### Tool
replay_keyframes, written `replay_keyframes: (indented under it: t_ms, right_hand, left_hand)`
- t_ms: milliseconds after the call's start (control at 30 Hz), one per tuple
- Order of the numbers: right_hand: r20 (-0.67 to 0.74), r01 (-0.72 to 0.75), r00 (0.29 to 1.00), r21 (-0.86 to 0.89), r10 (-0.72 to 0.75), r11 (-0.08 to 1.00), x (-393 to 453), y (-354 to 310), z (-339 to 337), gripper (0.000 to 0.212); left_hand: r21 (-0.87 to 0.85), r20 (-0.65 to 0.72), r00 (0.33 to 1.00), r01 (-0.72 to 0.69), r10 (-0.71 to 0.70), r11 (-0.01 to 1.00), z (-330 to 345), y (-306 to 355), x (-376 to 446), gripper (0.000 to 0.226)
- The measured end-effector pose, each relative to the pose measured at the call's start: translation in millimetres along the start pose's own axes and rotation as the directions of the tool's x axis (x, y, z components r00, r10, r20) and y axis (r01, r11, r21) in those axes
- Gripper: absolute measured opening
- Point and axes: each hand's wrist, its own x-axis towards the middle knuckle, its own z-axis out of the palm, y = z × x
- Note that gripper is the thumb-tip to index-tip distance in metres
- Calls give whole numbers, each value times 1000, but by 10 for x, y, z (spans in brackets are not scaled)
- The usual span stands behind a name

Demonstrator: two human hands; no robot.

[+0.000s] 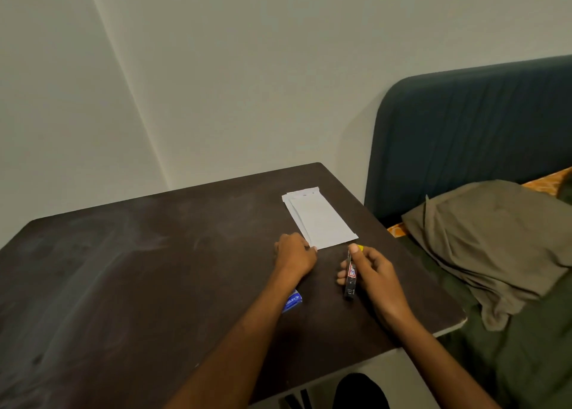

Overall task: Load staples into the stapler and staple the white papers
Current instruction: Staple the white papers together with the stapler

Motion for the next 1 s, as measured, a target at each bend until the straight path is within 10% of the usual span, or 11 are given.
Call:
replay_keyframes:
  t_ms: [1000]
  right_hand:
    - [-28, 11, 1000, -31, -12, 999, 34, 9, 10, 48]
  left_hand:
    - [182, -55, 991, 133, -125, 974, 195, 341, 48, 43]
